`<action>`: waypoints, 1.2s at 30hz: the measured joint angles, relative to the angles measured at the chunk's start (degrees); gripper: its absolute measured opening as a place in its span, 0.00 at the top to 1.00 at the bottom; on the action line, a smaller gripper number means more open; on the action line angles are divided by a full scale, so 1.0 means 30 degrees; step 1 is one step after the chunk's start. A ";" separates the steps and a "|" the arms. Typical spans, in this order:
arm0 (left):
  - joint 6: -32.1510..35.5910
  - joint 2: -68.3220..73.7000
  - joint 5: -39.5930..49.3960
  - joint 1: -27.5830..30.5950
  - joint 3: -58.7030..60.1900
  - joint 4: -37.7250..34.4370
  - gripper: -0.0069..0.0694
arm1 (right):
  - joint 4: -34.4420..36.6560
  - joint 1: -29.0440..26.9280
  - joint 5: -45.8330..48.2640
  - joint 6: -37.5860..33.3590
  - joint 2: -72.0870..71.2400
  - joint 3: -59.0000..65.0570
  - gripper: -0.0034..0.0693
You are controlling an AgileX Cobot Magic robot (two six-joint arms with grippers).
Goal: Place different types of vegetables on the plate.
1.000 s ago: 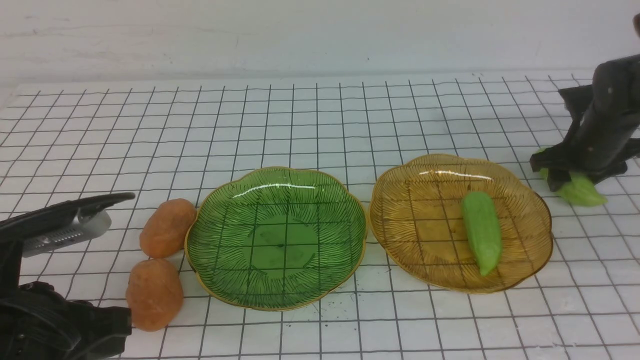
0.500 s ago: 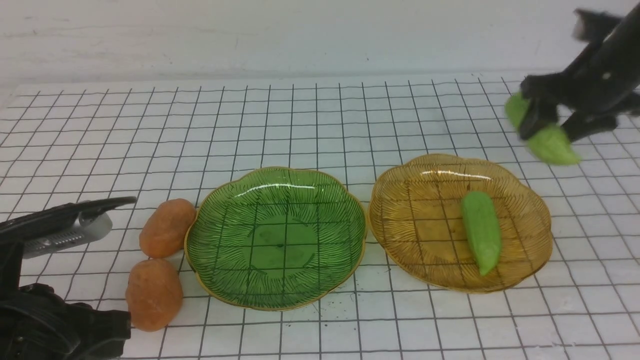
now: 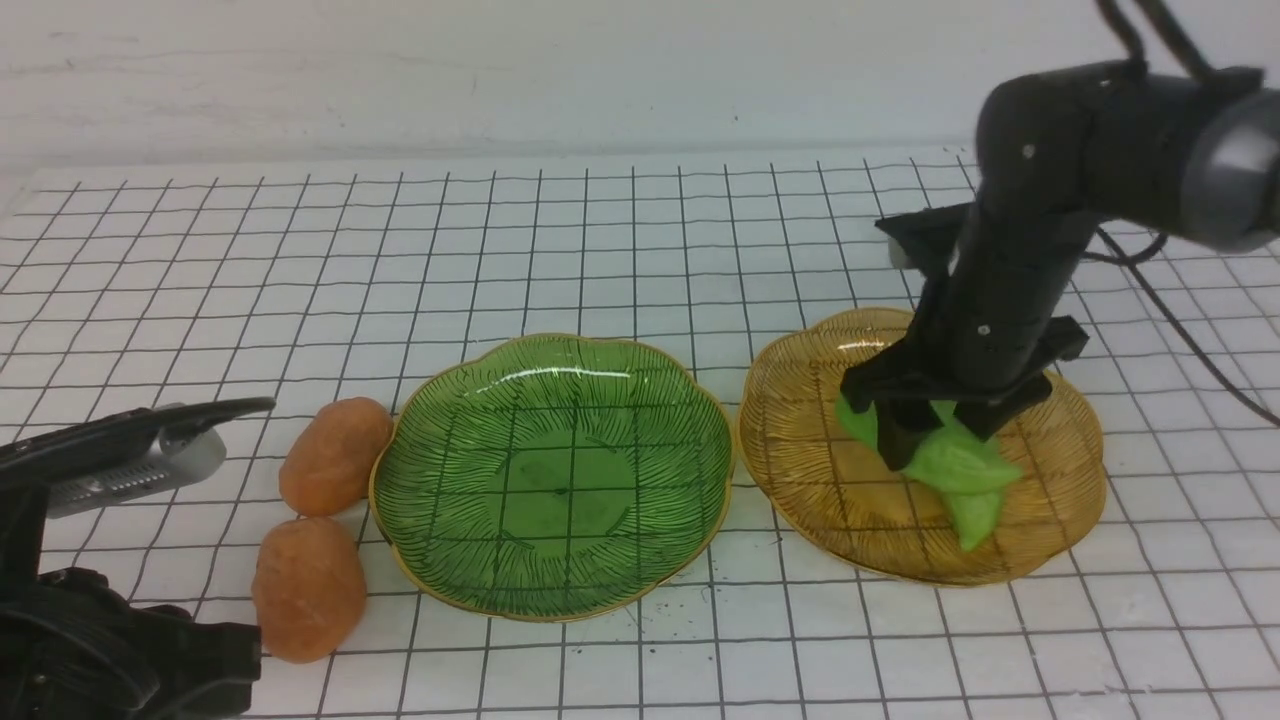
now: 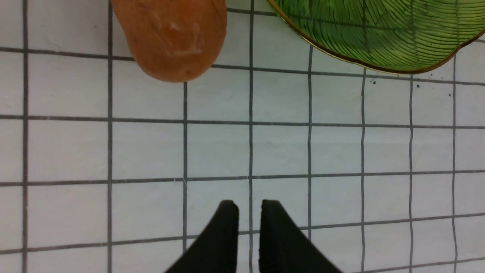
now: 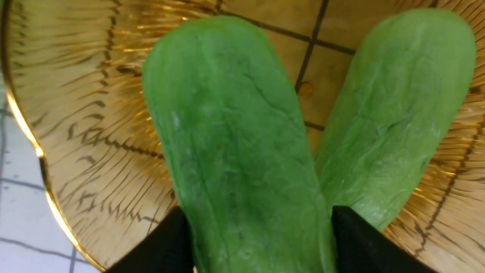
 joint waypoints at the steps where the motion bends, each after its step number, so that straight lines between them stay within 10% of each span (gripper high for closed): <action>1: 0.0015 0.0000 0.0000 0.0000 0.0000 0.0000 0.76 | -0.0484 0.0266 0.0000 0.0605 0.0000 0.0000 0.32; 7: 0.0015 0.0000 0.0000 0.0000 0.0000 0.0000 0.59 | -0.0830 0.0760 -0.0014 0.2300 0.0000 0.0000 0.08; 13: -0.0161 0.0095 0.0649 0.0000 -0.0179 0.0101 0.45 | -0.0484 0.0760 -0.0020 0.2036 -0.0198 0.0048 0.08; 23: -0.0466 0.4198 -0.0447 0.0000 -0.2467 0.1278 0.43 | 0.5519 0.0760 -0.0001 -0.1916 -0.7167 0.3054 0.51; 36: -0.1026 0.7898 -0.2754 0.0000 -0.3135 0.1167 0.43 | 0.5140 0.0760 0.0288 -0.3250 -1.5064 0.9711 0.78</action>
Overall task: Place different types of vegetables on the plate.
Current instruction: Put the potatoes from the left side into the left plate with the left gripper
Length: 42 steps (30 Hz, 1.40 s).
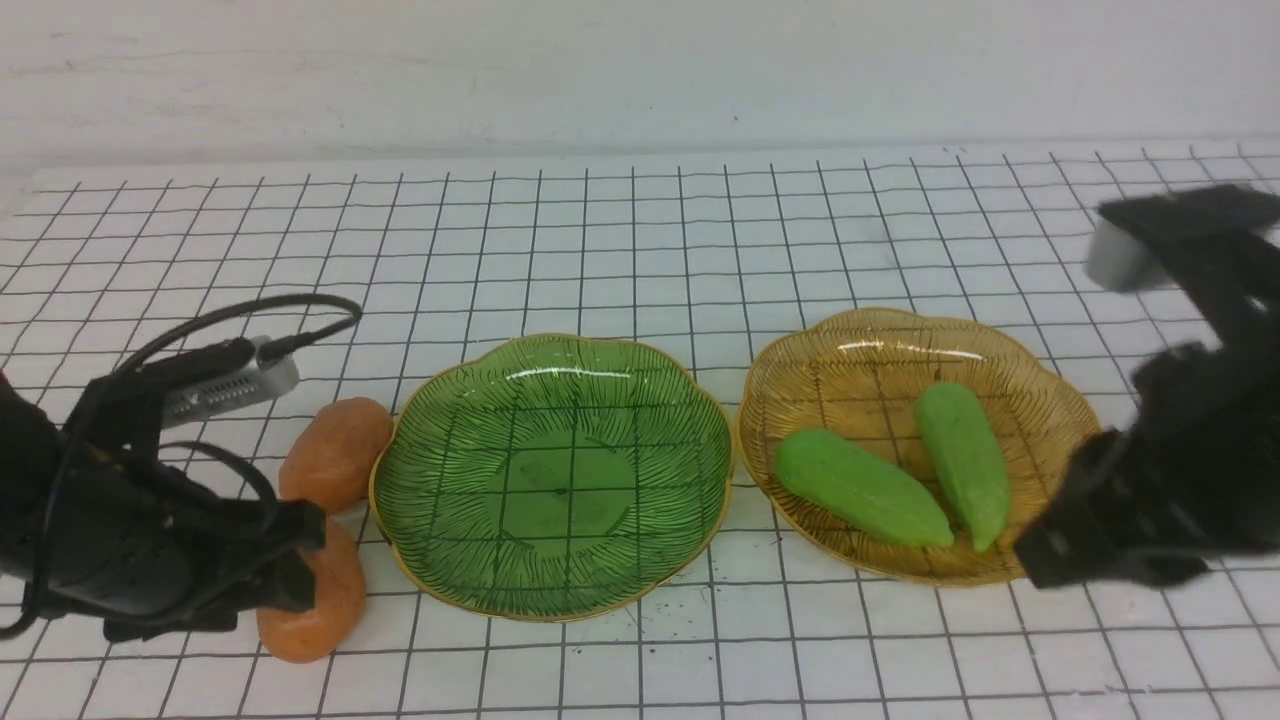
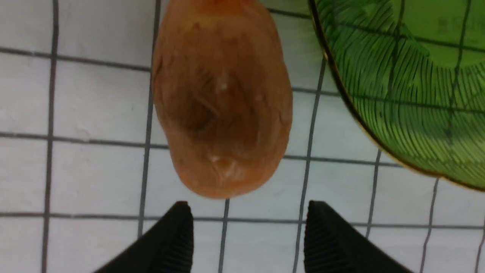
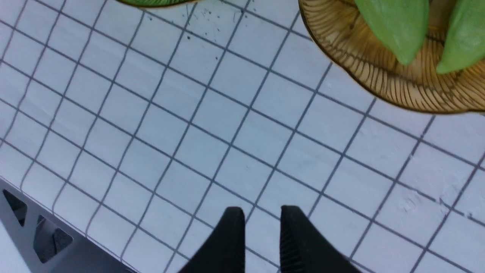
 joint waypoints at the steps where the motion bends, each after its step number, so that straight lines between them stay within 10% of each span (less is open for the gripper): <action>1: 0.0000 0.0128 -0.0002 0.0000 -0.0235 0.0000 0.42 | -0.0059 0.0000 0.0016 -0.0017 -0.0234 0.0282 0.78; 15: 0.0883 0.2620 -0.1674 0.0000 -0.1209 0.0034 0.12 | -0.0393 0.0000 0.0059 -0.0008 -0.1215 0.1523 0.79; 32: 0.0728 0.4344 -0.1721 0.0000 -0.1326 0.0034 0.32 | -0.0515 0.0000 0.0059 -0.0023 -0.1215 0.1523 0.79; 42: 0.0659 0.2912 0.3752 0.0000 -0.5369 0.1230 0.32 | -0.0531 0.0000 0.0059 -0.0029 -0.1215 0.1523 0.79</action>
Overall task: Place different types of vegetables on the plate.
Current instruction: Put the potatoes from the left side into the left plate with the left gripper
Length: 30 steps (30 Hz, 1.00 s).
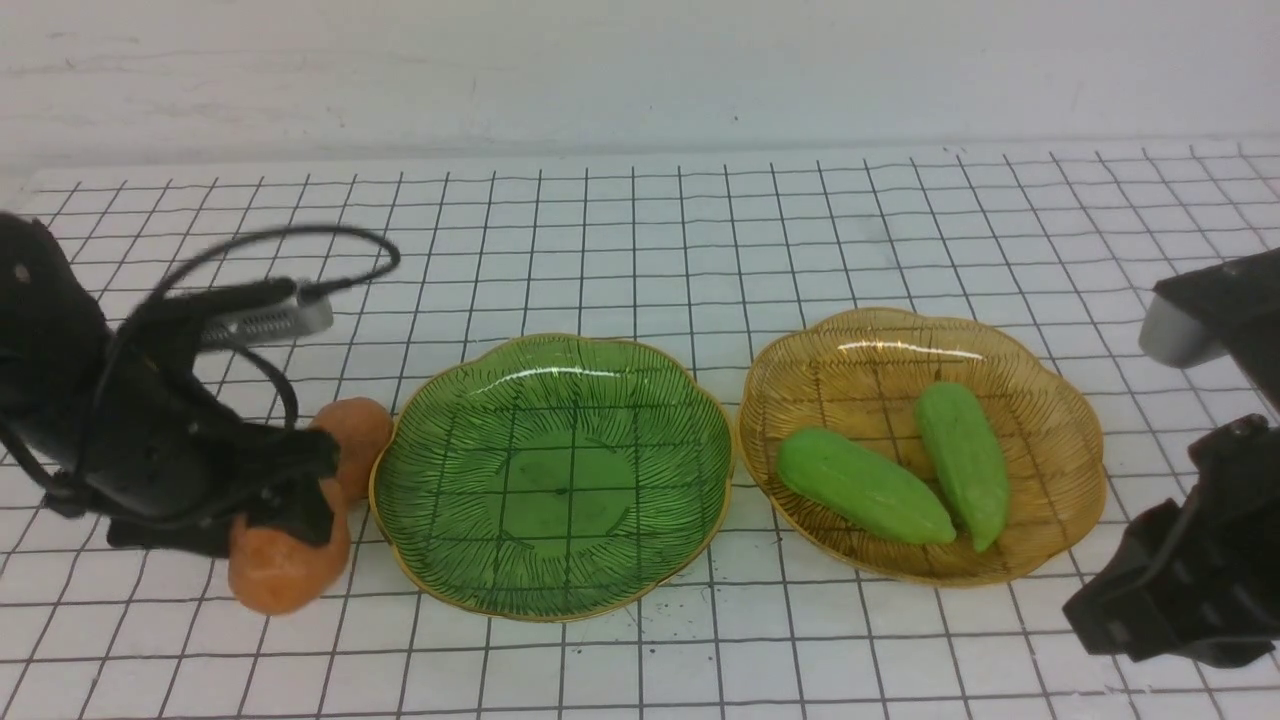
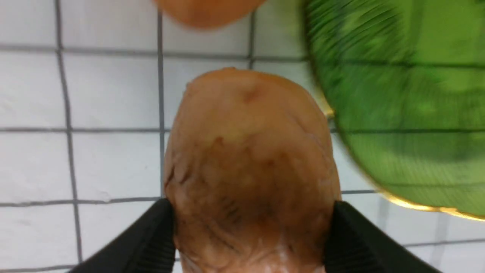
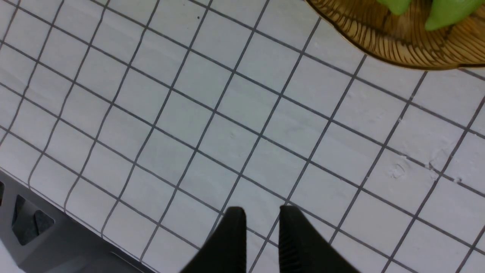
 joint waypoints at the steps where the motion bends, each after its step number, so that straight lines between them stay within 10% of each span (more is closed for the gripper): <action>1: 0.0000 -0.0087 0.0615 -0.0026 -0.1100 -0.0377 0.32 | 0.0000 0.0000 0.0000 -0.0063 0.0000 0.0000 0.79; 17: 0.0292 0.4964 -0.4521 -0.6134 -0.3957 -0.3864 0.32 | -0.0021 0.0000 -0.0570 -0.0647 0.0000 0.0000 0.79; 30: 0.1718 0.6555 -0.4307 -0.6043 -0.6410 -0.3447 0.02 | -0.0810 0.0000 -0.0570 -0.1479 0.0000 0.0000 0.79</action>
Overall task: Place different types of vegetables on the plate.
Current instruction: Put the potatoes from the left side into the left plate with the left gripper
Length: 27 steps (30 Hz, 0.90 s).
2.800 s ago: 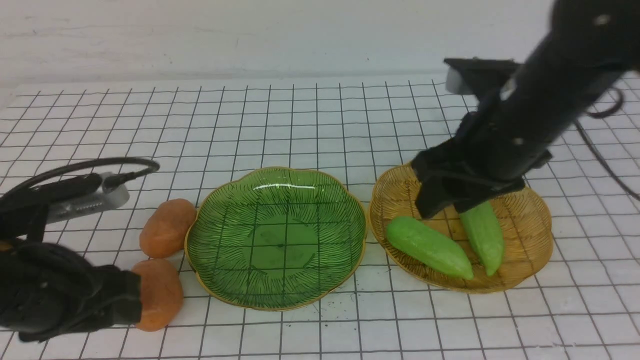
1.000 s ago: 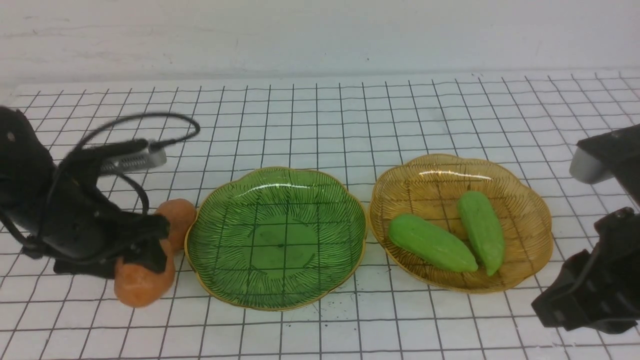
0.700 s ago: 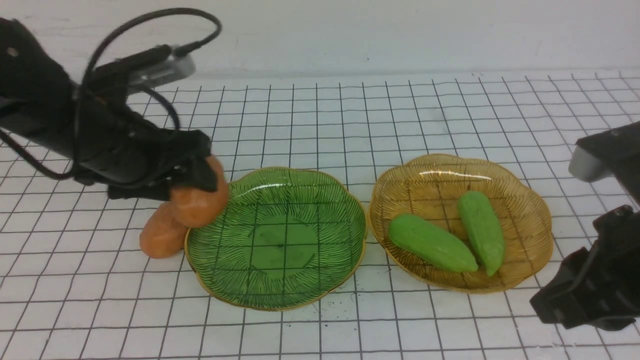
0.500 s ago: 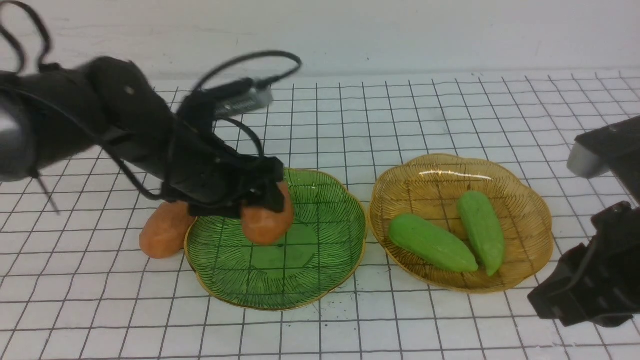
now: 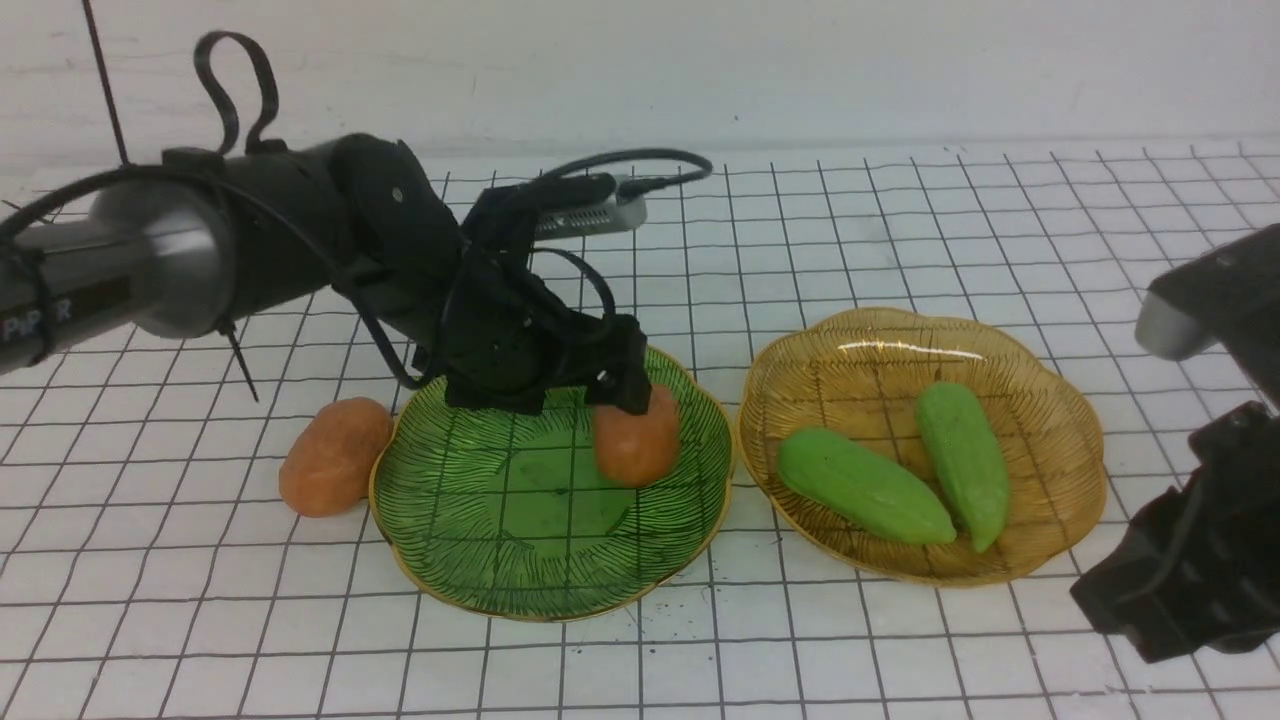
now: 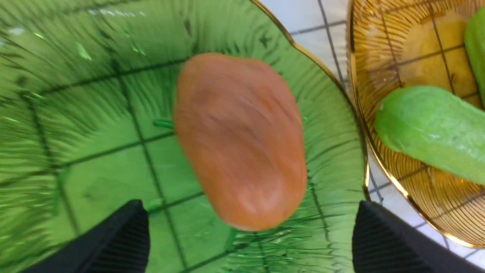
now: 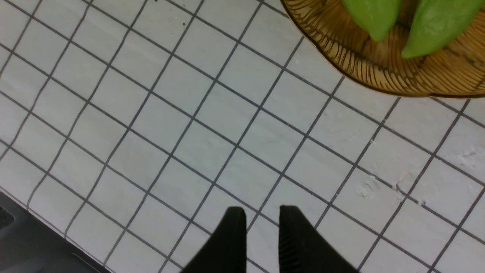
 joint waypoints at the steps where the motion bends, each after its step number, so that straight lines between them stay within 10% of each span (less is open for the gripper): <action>1: -0.0009 0.0000 0.0509 0.0336 -0.0347 0.0258 0.02 | -0.0015 0.0000 0.0000 0.0000 0.0000 0.0000 0.79; 13: -0.0067 0.0134 0.4910 0.6078 -0.1934 0.4290 0.13 | -0.0059 0.0000 0.0000 0.0000 0.0000 0.0000 0.79; 27: -0.0048 0.2574 0.4744 0.6780 -0.1992 0.2971 0.15 | -0.0059 0.0000 0.0000 -0.0016 0.0000 0.0000 0.79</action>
